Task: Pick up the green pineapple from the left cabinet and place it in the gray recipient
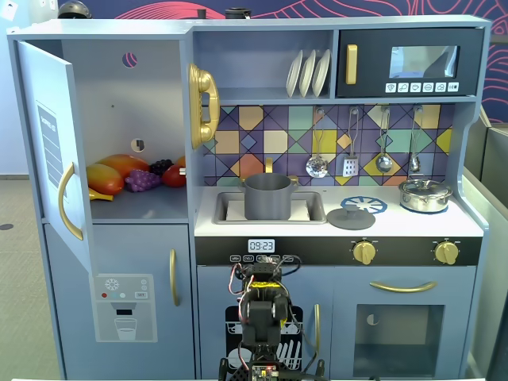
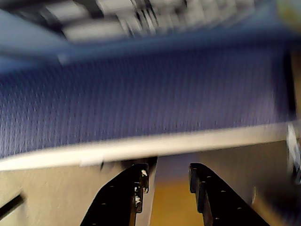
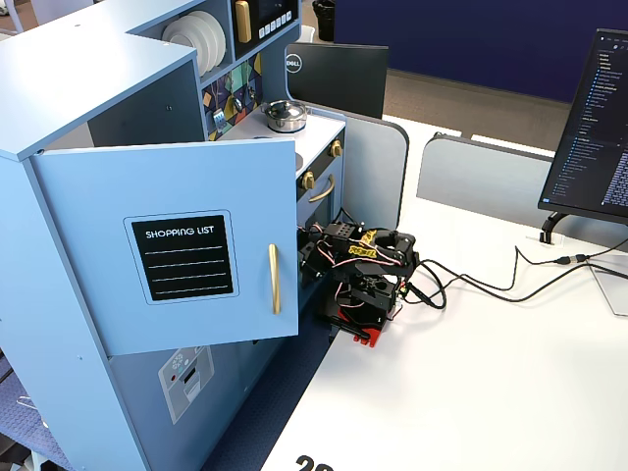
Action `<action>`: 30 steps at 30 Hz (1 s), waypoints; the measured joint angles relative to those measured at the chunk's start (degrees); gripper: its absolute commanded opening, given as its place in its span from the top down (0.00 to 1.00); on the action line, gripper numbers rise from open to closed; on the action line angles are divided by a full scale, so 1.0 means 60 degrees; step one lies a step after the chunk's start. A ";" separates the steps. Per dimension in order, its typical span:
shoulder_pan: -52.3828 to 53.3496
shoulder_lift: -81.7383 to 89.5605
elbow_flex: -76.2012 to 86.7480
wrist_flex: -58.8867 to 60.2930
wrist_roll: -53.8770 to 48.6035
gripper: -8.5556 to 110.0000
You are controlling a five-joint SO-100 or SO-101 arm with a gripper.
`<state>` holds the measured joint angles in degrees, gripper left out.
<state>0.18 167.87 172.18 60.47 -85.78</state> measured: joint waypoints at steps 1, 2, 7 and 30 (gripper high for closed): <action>0.0000 0.0278 0.0015 0.0557 0.0000 0.93; 0.0015 0.0527 0.0015 0.1025 -0.0029 0.93; 0.0322 0.2051 -0.0220 0.2856 -0.0747 0.93; 0.0527 0.2402 -0.0176 0.2915 -0.0645 0.89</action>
<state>3.34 182.29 171.12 77.96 -89.65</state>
